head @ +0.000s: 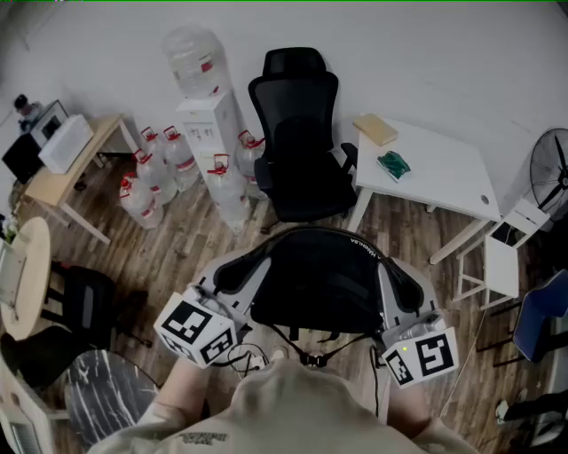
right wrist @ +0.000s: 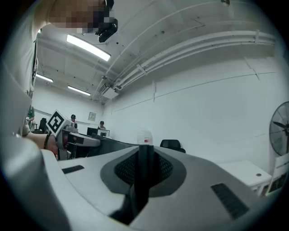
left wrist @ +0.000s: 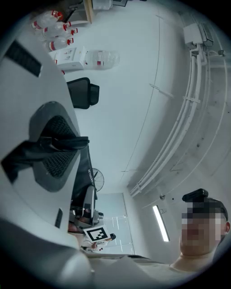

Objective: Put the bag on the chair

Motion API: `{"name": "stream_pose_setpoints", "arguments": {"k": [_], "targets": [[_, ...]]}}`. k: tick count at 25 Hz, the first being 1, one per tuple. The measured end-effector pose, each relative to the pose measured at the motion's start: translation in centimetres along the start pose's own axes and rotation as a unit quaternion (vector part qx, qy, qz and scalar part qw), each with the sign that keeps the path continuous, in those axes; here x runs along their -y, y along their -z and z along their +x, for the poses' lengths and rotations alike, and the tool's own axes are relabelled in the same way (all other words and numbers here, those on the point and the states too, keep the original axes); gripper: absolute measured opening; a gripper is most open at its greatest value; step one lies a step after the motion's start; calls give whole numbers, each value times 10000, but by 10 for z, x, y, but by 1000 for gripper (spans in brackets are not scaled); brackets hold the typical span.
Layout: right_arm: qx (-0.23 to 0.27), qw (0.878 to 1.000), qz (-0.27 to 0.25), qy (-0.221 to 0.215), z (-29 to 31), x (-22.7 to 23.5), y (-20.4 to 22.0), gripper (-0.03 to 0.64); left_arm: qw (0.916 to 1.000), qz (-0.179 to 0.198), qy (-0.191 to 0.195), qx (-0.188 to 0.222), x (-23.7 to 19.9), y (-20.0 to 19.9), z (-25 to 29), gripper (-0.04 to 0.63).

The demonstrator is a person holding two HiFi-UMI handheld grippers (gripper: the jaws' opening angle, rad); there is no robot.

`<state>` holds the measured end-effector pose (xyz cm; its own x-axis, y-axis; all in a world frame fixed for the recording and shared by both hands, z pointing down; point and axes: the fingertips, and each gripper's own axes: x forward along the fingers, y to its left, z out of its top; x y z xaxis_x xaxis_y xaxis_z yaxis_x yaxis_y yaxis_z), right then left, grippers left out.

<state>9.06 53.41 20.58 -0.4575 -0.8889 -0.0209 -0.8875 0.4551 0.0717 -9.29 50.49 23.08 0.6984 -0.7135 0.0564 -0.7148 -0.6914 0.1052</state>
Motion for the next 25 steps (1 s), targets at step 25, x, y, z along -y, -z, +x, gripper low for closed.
{"name": "stream_pose_setpoints", "arguments": {"k": [25], "targets": [[52, 9980, 485, -394, -40, 75, 32, 43, 9995, 22, -296, -137, 59, 24, 59, 71]]}}
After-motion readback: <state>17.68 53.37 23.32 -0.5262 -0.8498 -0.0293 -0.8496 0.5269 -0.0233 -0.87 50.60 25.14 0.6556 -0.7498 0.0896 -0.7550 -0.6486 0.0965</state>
